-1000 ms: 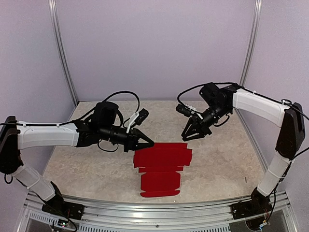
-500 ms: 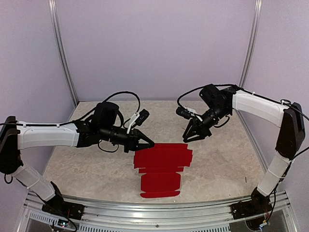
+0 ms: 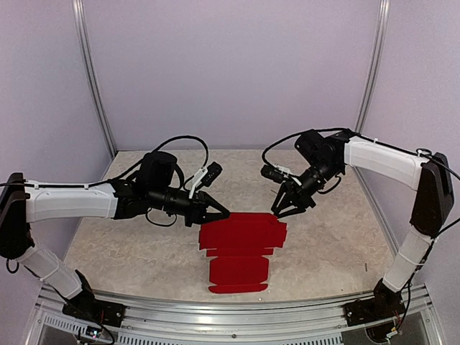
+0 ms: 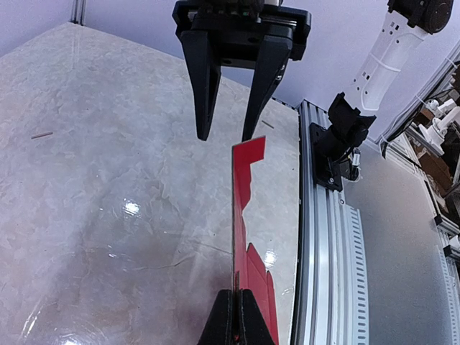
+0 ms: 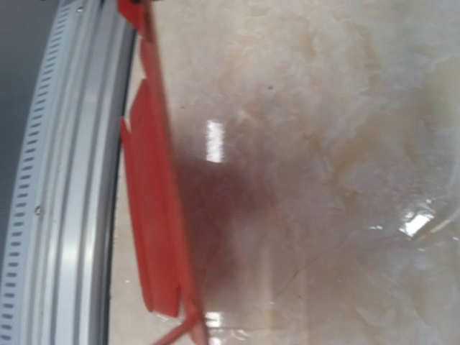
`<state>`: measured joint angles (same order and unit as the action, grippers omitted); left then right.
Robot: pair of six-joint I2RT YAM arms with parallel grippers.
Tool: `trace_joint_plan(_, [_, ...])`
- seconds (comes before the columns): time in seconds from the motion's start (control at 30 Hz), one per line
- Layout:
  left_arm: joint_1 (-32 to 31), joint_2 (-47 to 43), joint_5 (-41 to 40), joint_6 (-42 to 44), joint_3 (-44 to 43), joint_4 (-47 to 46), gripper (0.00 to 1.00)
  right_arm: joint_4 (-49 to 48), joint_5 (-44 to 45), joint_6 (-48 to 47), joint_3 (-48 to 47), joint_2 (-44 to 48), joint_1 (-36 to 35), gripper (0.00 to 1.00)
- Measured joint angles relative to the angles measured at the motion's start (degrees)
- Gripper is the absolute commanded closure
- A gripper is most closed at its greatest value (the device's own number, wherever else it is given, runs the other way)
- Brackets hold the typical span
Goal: Fold the paper box
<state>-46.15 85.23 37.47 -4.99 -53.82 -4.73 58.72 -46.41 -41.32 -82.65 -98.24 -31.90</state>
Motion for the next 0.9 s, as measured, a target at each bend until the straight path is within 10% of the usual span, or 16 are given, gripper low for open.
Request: trace_joint_plan(0.9, [-0.3,0.0,1.8,-0.1,-0.1,0.0,1.00,1.4,-3.1,-0.6,-1.2,-1.1,-2.6,0.69])
